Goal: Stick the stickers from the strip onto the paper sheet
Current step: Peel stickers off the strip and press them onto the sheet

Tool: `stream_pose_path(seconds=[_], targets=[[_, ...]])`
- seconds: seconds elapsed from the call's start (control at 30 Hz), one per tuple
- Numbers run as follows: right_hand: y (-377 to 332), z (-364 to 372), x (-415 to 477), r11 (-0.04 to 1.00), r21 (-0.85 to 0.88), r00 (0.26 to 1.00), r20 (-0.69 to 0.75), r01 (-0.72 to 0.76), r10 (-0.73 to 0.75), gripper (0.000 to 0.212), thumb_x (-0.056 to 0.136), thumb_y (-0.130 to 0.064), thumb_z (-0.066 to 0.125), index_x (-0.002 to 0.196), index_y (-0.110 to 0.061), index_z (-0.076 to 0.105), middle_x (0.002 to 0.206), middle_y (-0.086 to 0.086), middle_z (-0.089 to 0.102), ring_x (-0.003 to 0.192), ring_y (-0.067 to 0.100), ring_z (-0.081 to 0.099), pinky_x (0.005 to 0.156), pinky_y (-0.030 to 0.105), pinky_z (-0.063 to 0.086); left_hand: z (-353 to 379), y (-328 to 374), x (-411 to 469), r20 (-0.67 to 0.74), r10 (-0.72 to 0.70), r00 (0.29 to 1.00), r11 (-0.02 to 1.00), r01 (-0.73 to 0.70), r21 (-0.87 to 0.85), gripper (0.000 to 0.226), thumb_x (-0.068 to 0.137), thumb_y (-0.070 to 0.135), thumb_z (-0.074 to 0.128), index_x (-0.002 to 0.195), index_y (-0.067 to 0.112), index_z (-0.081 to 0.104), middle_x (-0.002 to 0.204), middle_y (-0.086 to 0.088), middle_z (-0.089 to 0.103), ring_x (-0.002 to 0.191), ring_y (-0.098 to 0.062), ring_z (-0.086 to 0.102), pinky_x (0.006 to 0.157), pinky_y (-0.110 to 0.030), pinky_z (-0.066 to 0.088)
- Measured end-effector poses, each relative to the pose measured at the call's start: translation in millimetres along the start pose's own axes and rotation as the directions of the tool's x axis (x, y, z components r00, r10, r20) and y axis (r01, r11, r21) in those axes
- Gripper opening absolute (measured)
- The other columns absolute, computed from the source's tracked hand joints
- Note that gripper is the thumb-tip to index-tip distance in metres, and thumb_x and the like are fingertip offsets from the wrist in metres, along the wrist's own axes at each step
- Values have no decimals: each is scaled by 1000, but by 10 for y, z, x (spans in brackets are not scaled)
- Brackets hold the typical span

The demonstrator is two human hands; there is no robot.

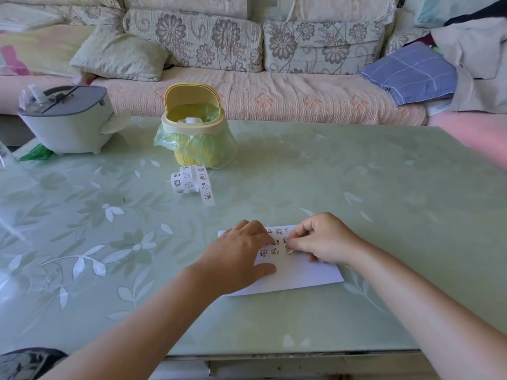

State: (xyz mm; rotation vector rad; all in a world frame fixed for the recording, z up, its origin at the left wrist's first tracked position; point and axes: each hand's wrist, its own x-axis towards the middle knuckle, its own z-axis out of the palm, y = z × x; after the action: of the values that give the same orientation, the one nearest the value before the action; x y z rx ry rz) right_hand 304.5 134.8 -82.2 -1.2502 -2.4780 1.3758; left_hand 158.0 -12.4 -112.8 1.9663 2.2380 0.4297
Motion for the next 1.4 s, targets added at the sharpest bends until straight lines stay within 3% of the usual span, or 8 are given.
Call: stream_pose_path(seconds=[0.07, 0.57, 0.8, 0.93, 1.03, 1.2, 1.4], targets=[[-5, 14, 16, 1000, -24, 1000, 1, 3, -3, 5, 80, -20, 78, 75, -18, 77, 82, 14, 75, 47, 14, 55, 48, 20, 42, -2, -2, -3, 9, -12, 1000, 1000, 12, -8, 51, 89, 56, 58, 135, 35, 52, 131, 15, 43, 122, -7, 36, 83, -19, 27], [-32, 114, 86, 994, -109, 998, -63, -26, 20, 6, 75, -20, 78, 70, -21, 76, 53, -10, 63, 39, 8, 51, 47, 18, 42, -16, 19, -22, 18, -11, 1000, 1000, 11, -11, 50, 90, 52, 59, 136, 33, 52, 131, 13, 44, 121, -10, 38, 81, -19, 26], [-120, 114, 107, 958, -271, 993, -87, -95, 74, 5, 69, -30, 79, 68, -31, 74, 68, -10, 67, 55, 14, 58, 58, 23, 49, -7, 68, -88, -42, 79, 996, 996, -77, 35, 32, 89, 41, 59, 121, 42, 61, 121, 10, 55, 109, -18, 51, 75, -26, 31], [-197, 55, 26, 856, -503, 984, -172, -123, 40, 29, 69, -50, 79, 89, -36, 65, 86, -17, 60, 80, 12, 62, 66, 25, 43, 41, 69, -107, -68, 74, 995, 996, -70, 54, 34, 89, 39, 54, 122, 43, 62, 115, 9, 56, 106, -19, 52, 74, -27, 32], [-148, 35, -43, 870, -480, 983, -185, -109, 21, 34, 72, -55, 76, 95, -35, 62, 89, -18, 56, 86, 13, 60, 68, 26, 42, 88, 68, -120, -93, 79, 993, 995, -72, 74, 37, 88, 37, 51, 123, 42, 61, 112, 8, 56, 103, -20, 54, 73, -29, 39], [25, 140, -135, 852, -522, 973, -181, 26, -140, 17, 87, -46, 62, 102, -38, 62, 101, -17, 61, 95, 13, 62, 71, 26, 40, 193, 93, -148, -147, 92, 985, 988, -72, 139, 35, 92, 39, 40, 122, 32, 57, 111, 4, 54, 102, -22, 52, 79, -34, 49], [312, 226, -262, 638, -690, 872, -20, 342, -490, 42, 85, -31, 48, 123, -29, 66, 132, -4, 55, 120, 21, 51, 94, 36, 46, 303, 106, -175, -208, 78, 975, 993, -56, 108, 34, 94, 40, 42, 123, 27, 56, 119, 3, 54, 107, -22, 51, 88, -35, 47]])
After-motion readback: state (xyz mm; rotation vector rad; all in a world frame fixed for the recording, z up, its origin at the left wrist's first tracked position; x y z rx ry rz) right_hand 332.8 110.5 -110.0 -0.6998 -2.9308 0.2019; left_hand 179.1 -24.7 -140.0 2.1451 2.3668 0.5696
